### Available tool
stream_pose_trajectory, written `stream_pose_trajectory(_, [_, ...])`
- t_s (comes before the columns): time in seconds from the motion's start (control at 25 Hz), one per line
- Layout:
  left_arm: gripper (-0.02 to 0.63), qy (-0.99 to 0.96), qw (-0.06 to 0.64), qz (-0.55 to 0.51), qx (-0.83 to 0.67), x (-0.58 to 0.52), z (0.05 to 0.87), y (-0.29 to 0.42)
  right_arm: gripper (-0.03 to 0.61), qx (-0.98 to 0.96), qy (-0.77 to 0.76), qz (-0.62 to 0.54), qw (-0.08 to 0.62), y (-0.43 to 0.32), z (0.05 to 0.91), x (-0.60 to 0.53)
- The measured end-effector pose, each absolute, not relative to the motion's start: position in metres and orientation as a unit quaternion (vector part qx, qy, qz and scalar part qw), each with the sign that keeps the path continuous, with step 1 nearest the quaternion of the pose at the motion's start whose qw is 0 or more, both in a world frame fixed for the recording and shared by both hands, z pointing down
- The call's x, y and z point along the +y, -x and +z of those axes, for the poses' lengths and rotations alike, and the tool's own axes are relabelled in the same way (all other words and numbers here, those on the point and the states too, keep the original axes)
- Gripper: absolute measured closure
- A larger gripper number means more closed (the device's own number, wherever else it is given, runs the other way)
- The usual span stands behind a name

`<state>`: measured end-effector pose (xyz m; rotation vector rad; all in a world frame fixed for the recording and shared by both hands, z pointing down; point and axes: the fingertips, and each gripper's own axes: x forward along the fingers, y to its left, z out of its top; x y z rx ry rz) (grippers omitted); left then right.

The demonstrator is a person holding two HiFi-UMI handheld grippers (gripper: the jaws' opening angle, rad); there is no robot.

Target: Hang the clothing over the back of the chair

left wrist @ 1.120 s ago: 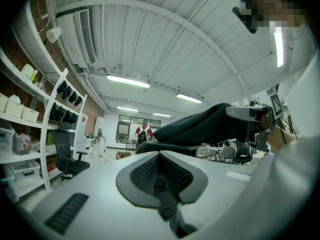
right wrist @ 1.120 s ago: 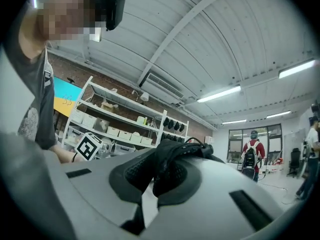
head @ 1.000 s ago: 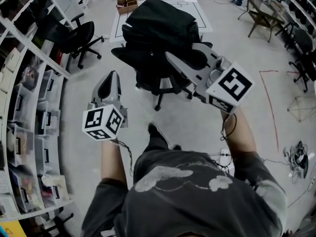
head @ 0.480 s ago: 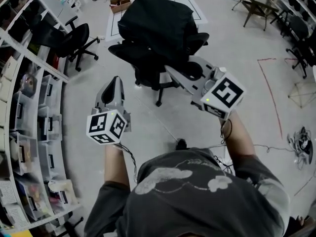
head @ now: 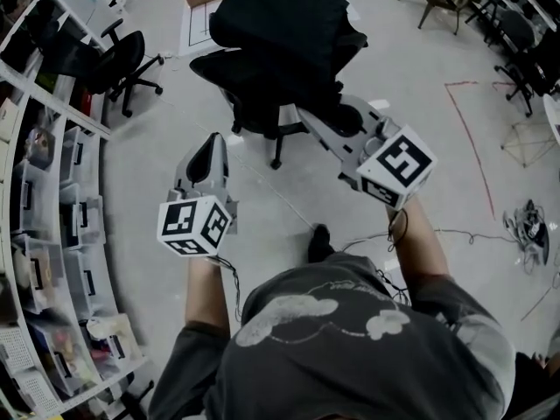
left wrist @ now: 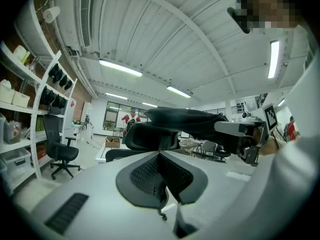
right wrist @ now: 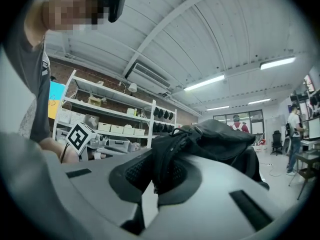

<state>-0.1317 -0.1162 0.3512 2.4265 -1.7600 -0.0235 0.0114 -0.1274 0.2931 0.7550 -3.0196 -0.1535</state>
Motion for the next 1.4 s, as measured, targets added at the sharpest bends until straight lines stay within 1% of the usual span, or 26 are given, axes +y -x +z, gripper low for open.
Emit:
stream_pose_trajectory(0.08, [0.612, -0.809, 0.076, -0.009, -0.583, -0.107, 0.355, 0.134, 0.581, -0.968, -0.244, -0.050, 0.015, -0.011, 0.294, -0.118])
stream_pose_trajectory(0.24, [0.612, -0.813, 0.084, -0.020, -0.576, -0.087, 0.358, 0.136, 0.581, -0.968, -0.239, -0.058, 0.040, -0.007, 0.304, -0.091])
stream_pose_trajectory(0.36, [0.612, -0.816, 0.088, -0.019, -0.571, -0.076, 0.362, 0.138, 0.581, -0.969, -0.240, -0.042, 0.047, -0.005, 0.318, -0.074])
stream_pose_trajectory(0.72, [0.612, -0.825, 0.099, -0.016, -0.556, -0.051, 0.371, 0.135, 0.572, -0.939, -0.342, -0.024, -0.005, -0.027, 0.318, -0.079])
stream_pose_trajectory(0.84, [0.612, -0.826, 0.102, -0.016, -0.554, -0.043, 0.375, 0.137, 0.505, -0.927, -0.372, -0.039, -0.001, -0.028, 0.321, -0.074])
stream_pose_trajectory(1.0, [0.612, -0.826, 0.103, -0.017, -0.555, -0.036, 0.376, 0.141, 0.386, -0.917, -0.398, -0.019, 0.016, -0.034, 0.339, -0.072])
stream_pose_trajectory(1.04, [0.612, -0.825, 0.104, -0.016, -0.555, -0.034, 0.376, 0.142, 0.376, -0.915, -0.404, -0.008, 0.020, -0.036, 0.344, -0.072])
stream_pose_trajectory(1.12, [0.612, -0.825, 0.105, -0.015, -0.555, -0.031, 0.377, 0.143, 0.376, -0.910, -0.413, 0.016, 0.017, -0.041, 0.353, -0.072])
stream_pose_trajectory(1.2, [0.612, -0.824, 0.106, -0.015, -0.556, -0.027, 0.378, 0.147, 0.348, -0.904, -0.427, 0.037, 0.011, -0.045, 0.358, -0.071])
stream_pose_trajectory(1.32, [0.612, -0.823, 0.108, -0.017, -0.557, -0.021, 0.380, 0.151, 0.327, -0.891, -0.451, 0.050, 0.004, -0.055, 0.366, -0.070])
stream_pose_trajectory(1.4, [0.612, -0.822, 0.109, -0.017, -0.558, -0.017, 0.382, 0.153, 0.336, -0.889, -0.453, 0.067, -0.002, -0.060, 0.371, -0.065])
